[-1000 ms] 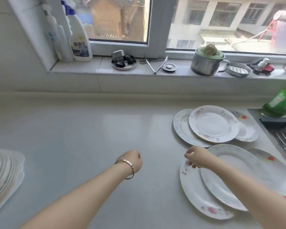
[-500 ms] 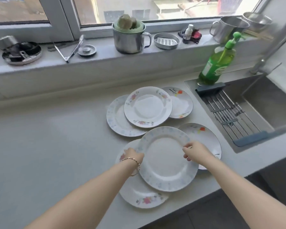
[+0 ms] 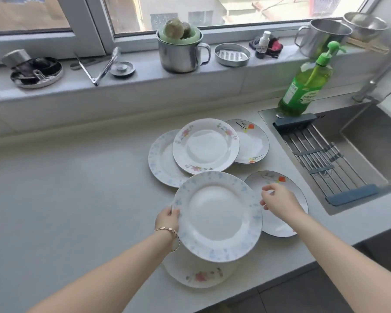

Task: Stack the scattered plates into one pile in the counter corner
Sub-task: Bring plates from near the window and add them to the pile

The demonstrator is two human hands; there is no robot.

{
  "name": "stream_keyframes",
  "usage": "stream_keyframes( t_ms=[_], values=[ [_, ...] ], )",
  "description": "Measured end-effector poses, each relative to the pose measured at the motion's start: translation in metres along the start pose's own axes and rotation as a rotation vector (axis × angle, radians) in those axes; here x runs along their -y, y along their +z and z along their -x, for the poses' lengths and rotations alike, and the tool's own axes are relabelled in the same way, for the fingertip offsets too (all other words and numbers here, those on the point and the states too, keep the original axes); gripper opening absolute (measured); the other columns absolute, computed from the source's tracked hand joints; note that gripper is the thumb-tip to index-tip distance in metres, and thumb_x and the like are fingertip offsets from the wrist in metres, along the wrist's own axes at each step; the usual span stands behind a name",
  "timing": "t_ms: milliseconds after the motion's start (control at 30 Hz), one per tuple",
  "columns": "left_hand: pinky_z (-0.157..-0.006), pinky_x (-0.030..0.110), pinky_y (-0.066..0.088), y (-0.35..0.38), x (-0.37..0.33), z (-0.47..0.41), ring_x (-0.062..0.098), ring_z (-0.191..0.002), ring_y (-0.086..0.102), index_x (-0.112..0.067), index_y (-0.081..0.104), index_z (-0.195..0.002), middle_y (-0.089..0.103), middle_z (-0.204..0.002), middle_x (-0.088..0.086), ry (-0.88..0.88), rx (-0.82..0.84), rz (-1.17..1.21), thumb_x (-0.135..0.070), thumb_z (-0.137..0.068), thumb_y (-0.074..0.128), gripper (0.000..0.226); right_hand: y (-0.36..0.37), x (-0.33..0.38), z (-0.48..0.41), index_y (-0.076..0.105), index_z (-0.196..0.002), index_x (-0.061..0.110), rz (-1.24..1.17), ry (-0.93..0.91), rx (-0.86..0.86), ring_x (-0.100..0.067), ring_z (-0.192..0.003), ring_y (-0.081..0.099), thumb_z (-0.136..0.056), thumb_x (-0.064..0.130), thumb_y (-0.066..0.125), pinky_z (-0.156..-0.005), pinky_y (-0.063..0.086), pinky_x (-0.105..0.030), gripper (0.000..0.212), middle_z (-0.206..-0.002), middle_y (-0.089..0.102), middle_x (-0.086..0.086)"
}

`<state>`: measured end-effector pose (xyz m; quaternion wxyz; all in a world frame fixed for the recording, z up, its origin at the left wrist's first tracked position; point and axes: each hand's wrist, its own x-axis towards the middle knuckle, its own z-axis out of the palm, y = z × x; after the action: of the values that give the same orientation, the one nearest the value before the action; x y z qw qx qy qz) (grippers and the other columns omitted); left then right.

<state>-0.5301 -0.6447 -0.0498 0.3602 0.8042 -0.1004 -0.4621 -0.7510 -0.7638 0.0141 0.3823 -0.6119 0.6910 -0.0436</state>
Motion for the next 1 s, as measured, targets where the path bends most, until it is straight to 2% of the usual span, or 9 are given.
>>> stream_keyframes(
  t_ms=[133, 233, 267, 367, 500, 667, 833, 933, 1000],
  values=[
    [-0.068, 0.032, 0.037, -0.052, -0.003, -0.004, 0.024, -0.071, 0.046, -0.013, 0.047, -0.060, 0.048, -0.068, 0.009, 0.017, -0.098, 0.186, -0.014, -0.095, 0.045, 0.035, 0.014, 0.024, -0.003, 0.055, -0.109, 0.012, 0.045, -0.065, 0.046, -0.023, -0.075, 0.063, -0.089, 0.014, 0.042, -0.064, 0.044, -0.028, 0.024, -0.074, 0.066, -0.001],
    [-0.055, 0.026, 0.038, -0.102, -0.009, 0.001, 0.021, -0.057, 0.044, -0.013, 0.047, -0.062, 0.045, -0.063, 0.006, 0.044, -0.194, 0.361, -0.013, -0.097, 0.044, 0.035, 0.039, 0.055, 0.003, 0.056, -0.102, 0.015, 0.126, -0.154, 0.140, -0.021, -0.070, 0.061, -0.089, 0.014, 0.042, -0.052, 0.041, -0.024, 0.019, -0.075, 0.067, -0.002],
    [-0.053, 0.025, 0.039, -0.121, -0.011, 0.004, 0.020, -0.055, 0.044, -0.013, 0.048, -0.063, 0.046, -0.064, 0.006, 0.058, -0.230, 0.430, -0.013, -0.097, 0.043, 0.035, 0.049, 0.071, 0.008, 0.056, -0.098, 0.018, 0.177, -0.201, 0.177, -0.020, -0.071, 0.062, -0.088, 0.015, 0.043, -0.053, 0.042, -0.024, 0.017, -0.077, 0.068, -0.002],
    [-0.058, 0.027, 0.043, -0.182, -0.006, 0.012, 0.020, -0.058, 0.049, -0.014, 0.052, -0.067, 0.051, -0.069, 0.006, 0.075, -0.334, 0.604, -0.013, -0.098, 0.043, 0.032, 0.080, 0.119, 0.025, 0.057, -0.096, 0.020, 0.294, -0.354, 0.283, -0.020, -0.077, 0.062, -0.088, 0.017, 0.044, -0.072, 0.051, -0.030, 0.016, -0.078, 0.067, -0.001],
    [-0.064, 0.031, 0.046, -0.269, 0.021, 0.025, 0.018, -0.062, 0.053, -0.016, 0.054, -0.066, 0.055, -0.071, 0.004, 0.084, -0.503, 0.776, -0.012, -0.096, 0.046, 0.031, 0.131, 0.182, 0.057, 0.061, -0.109, 0.015, 0.488, -0.521, 0.356, -0.022, -0.083, 0.062, -0.090, 0.021, 0.044, -0.076, 0.049, -0.029, 0.025, -0.095, 0.070, -0.006],
    [-0.064, 0.033, 0.048, -0.391, 0.078, 0.044, 0.020, -0.063, 0.054, -0.016, 0.055, -0.066, 0.056, -0.073, 0.007, 0.057, -0.681, 0.864, -0.014, -0.095, 0.048, 0.030, 0.217, 0.255, 0.117, 0.061, -0.109, 0.019, 0.690, -0.742, 0.381, -0.023, -0.089, 0.061, -0.091, 0.026, 0.045, -0.081, 0.046, -0.027, 0.026, -0.111, 0.068, -0.004],
    [-0.059, 0.030, 0.052, -0.507, 0.131, 0.073, 0.024, -0.062, 0.052, -0.009, 0.052, -0.062, 0.052, -0.069, 0.012, 0.079, -0.839, 0.883, -0.013, -0.093, 0.050, 0.032, 0.308, 0.319, 0.191, 0.061, -0.107, 0.020, 0.746, -0.857, 0.419, -0.020, -0.081, 0.057, -0.092, 0.027, 0.044, -0.073, 0.042, -0.025, 0.024, -0.108, 0.069, -0.002],
    [-0.069, 0.034, 0.045, -0.569, 0.160, 0.090, 0.023, -0.069, 0.051, -0.009, 0.051, -0.057, 0.051, -0.068, 0.012, 0.101, -0.925, 0.852, -0.020, -0.082, 0.057, 0.027, 0.359, 0.352, 0.233, 0.059, -0.095, 0.025, 0.744, -0.917, 0.456, -0.021, -0.086, 0.061, -0.091, 0.025, 0.044, -0.069, 0.044, -0.024, 0.015, -0.108, 0.069, -0.002],
    [-0.069, 0.034, 0.043, -0.604, 0.178, 0.097, 0.024, -0.071, 0.051, -0.009, 0.052, -0.056, 0.053, -0.059, 0.008, 0.095, -0.986, 0.879, -0.017, -0.083, 0.054, 0.028, 0.386, 0.370, 0.259, 0.056, -0.092, 0.026, 0.747, -0.953, 0.480, -0.019, -0.083, 0.059, -0.092, 0.025, 0.044, -0.068, 0.043, -0.024, 0.013, -0.108, 0.069, -0.001]
  ],
)
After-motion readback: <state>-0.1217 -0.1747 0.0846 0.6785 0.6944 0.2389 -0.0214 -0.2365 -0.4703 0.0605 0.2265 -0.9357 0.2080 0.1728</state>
